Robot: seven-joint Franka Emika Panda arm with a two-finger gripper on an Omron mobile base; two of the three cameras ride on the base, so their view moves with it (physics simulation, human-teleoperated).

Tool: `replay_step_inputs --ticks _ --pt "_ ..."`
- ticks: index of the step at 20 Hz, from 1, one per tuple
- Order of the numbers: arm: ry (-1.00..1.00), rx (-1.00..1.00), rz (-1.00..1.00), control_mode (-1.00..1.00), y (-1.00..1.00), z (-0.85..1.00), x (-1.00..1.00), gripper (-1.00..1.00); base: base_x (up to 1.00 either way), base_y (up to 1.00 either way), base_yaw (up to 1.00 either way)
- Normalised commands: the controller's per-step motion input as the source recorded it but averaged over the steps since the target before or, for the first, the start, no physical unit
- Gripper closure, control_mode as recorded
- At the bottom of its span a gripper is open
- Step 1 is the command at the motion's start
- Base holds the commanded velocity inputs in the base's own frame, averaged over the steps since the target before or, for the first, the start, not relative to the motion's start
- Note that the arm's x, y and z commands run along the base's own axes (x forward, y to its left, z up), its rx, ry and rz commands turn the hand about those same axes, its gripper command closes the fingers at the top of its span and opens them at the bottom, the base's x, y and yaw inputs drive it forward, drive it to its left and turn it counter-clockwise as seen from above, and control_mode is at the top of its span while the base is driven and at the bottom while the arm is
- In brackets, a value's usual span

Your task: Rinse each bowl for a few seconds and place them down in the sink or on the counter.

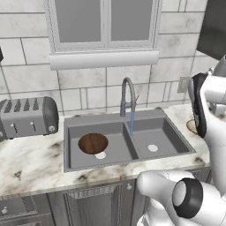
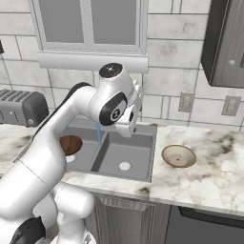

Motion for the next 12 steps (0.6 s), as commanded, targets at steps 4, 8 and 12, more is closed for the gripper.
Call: replay_step_inputs --ticks 4,8,12 --pt "-0.05 0.02 0.04 -1.0 -0.38 -0.06 -0.14 -1.0 0.0 0.0 0.0" --pt "-0.07 0.01 0.04 -1.0 -0.38 -0.07 -0.17 -1.0 0.0 0.0 0.0" --pt "-0.04 0.01 0.04 -1.0 -0.4 -0.11 -0.12 -1.0 0.0 0.0 0.0"
